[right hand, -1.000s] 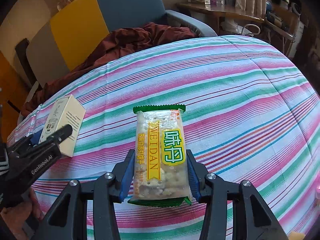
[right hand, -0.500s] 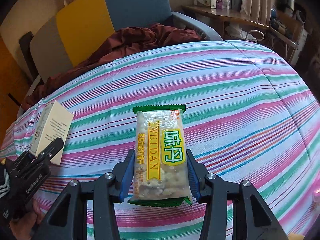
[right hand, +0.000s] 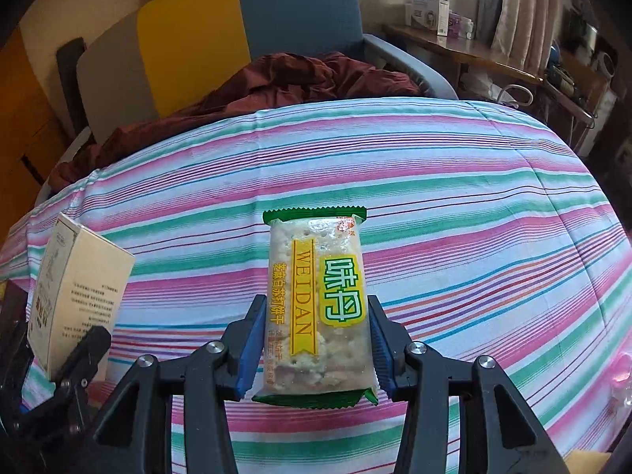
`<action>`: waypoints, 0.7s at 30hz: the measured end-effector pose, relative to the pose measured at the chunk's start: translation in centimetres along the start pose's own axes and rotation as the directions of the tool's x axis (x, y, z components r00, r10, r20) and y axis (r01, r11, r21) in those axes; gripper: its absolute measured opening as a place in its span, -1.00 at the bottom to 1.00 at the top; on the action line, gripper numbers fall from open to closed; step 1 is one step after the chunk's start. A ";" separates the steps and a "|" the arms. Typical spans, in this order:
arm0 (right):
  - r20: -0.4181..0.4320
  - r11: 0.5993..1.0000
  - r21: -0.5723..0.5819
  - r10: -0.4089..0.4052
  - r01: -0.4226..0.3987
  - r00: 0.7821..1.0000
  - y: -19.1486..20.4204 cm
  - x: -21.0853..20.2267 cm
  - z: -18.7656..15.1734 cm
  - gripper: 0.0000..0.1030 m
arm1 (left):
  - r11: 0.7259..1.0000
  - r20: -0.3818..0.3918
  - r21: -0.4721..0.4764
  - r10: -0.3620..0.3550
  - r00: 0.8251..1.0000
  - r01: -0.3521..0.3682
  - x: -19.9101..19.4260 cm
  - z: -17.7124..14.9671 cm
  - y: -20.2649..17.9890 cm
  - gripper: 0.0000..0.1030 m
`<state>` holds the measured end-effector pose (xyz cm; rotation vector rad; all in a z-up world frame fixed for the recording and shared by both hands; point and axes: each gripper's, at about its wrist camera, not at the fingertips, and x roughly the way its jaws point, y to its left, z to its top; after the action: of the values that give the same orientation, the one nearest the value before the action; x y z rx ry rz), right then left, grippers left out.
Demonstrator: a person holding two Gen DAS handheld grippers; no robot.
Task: Organize objects
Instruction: 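Grasp white tea box with left tool while right tool holds cracker packet, then carry tea box into gold tray with left tool while right carries cracker packet over tray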
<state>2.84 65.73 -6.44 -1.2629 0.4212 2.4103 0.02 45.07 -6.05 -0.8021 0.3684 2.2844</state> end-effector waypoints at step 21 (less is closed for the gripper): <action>0.055 0.971 -0.229 0.082 -0.067 0.995 9.2 -3.1 -5.1 -0.06 | 0.990 0.000 -0.097 -0.102 0.995 0.101 -9.2 -5.3 3.3 0.00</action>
<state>3.82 54.84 -5.89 -1.2781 0.1804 2.6148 5.48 35.58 -4.16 -0.8563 0.2148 2.2190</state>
